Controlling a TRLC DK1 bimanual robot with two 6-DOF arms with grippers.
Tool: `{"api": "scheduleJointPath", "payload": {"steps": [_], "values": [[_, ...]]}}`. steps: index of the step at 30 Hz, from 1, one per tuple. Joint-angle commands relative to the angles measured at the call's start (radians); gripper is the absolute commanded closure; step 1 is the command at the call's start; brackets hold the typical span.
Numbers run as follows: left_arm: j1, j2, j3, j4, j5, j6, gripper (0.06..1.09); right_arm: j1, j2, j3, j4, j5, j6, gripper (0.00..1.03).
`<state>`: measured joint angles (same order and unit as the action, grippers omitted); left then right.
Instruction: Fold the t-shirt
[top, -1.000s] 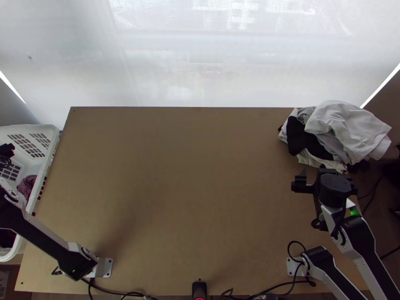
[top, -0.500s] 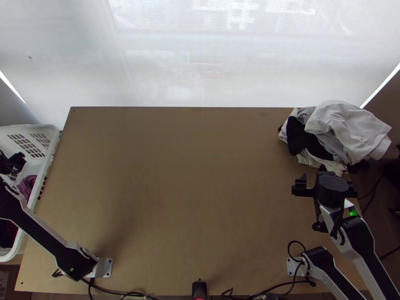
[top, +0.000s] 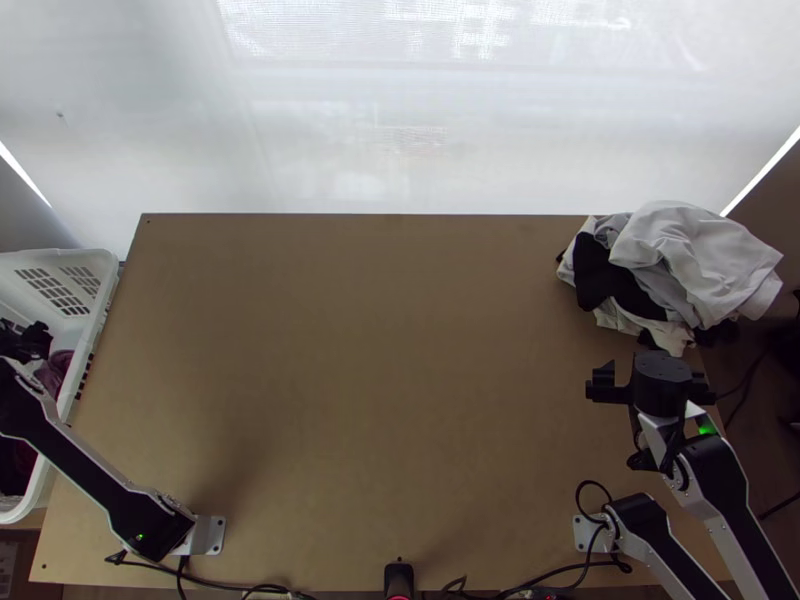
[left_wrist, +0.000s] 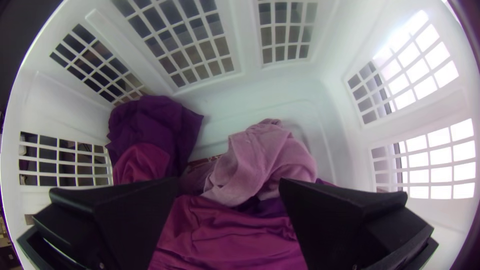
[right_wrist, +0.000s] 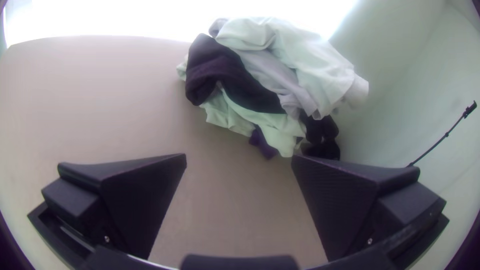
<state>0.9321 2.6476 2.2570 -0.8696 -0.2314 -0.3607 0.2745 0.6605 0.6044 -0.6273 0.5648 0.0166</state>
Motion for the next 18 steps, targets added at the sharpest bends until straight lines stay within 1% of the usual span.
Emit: {"api": "scheduleJointPath", "payload": {"steps": [1, 4, 5, 9, 10, 13, 16, 17, 18], "values": [[0.011, 0.064, 0.019, 0.004, 0.000, -0.029, 0.11, -0.003, 0.014, -0.003, -0.011, 0.000, 0.005, 0.05], [0.010, 0.072, 0.019, 0.004, 0.000, -0.027, 0.12, -0.003, 0.017, -0.003, -0.011, 0.000, 0.006, 0.05], [0.008, 0.075, 0.021, 0.006, 0.000, -0.027, 0.17, -0.003, 0.017, -0.003, -0.012, 0.000, 0.006, 0.05], [-0.001, 0.078, 0.019, 0.011, -0.002, -0.023, 0.41, -0.003, 0.016, -0.003, -0.018, 0.000, 0.006, 0.05], [-0.003, 0.078, 0.019, 0.012, -0.011, -0.026, 0.49, -0.003, 0.016, -0.003, -0.020, 0.000, 0.006, 0.05], [-0.009, 0.075, 0.021, 0.034, -0.077, -0.024, 0.76, -0.003, 0.016, -0.003, -0.028, 0.000, 0.011, 0.05], [-0.006, 0.080, 0.021, 0.063, -0.121, -0.011, 0.99, -0.003, 0.014, 0.000, -0.043, 0.000, 0.020, 0.05], [-0.006, 0.081, 0.021, 0.069, -0.143, 0.002, 1.05, -0.001, 0.013, 0.000, -0.048, 0.000, 0.022, 0.05], [-0.004, 0.081, 0.021, 0.069, -0.148, 0.006, 1.05, -0.003, 0.010, 0.000, -0.052, 0.000, 0.023, 0.05]]}}
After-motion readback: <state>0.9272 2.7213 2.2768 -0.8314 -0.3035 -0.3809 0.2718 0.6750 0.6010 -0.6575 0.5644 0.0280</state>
